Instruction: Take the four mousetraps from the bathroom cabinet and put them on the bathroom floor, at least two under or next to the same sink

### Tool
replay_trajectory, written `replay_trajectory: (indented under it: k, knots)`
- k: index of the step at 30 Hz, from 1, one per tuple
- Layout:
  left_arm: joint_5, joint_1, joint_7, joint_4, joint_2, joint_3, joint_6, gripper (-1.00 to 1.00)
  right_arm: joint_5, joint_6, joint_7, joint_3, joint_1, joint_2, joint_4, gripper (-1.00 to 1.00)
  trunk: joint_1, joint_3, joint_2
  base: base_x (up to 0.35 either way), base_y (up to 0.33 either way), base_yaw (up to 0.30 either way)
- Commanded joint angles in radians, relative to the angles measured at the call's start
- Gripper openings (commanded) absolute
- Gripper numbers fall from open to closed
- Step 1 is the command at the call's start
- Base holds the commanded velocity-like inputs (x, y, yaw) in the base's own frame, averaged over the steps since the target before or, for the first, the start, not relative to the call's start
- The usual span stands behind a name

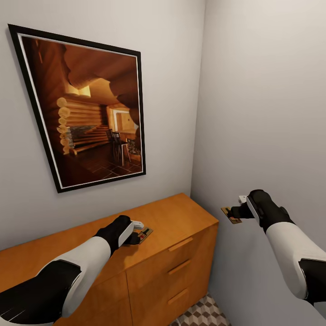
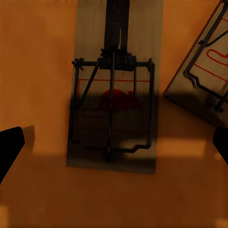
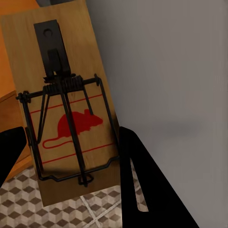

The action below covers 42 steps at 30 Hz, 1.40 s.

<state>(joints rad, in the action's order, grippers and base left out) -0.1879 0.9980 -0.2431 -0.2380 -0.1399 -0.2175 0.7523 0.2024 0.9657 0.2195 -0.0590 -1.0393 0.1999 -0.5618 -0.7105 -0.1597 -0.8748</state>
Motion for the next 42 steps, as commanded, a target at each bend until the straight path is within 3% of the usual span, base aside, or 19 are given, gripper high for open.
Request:
replay_trajectory:
  k: [1,42]
  knots:
    - [-0.011,0.001,-0.007,-0.001,0.0,-0.006,0.004,1.0,0.011,0.003,0.009,-0.004,-0.001,0.0,-0.001,-1.0,0.0,-0.002,-0.001,0.0,0.0,0.0]
    - [-0.009,0.001,-0.006,-0.001,0.002,-0.006,0.0,1.0,0.011,0.004,0.009,-0.004,-0.001,0.0,-0.001,-1.0,0.0,-0.002,-0.001,0.0,0.0,0.0]
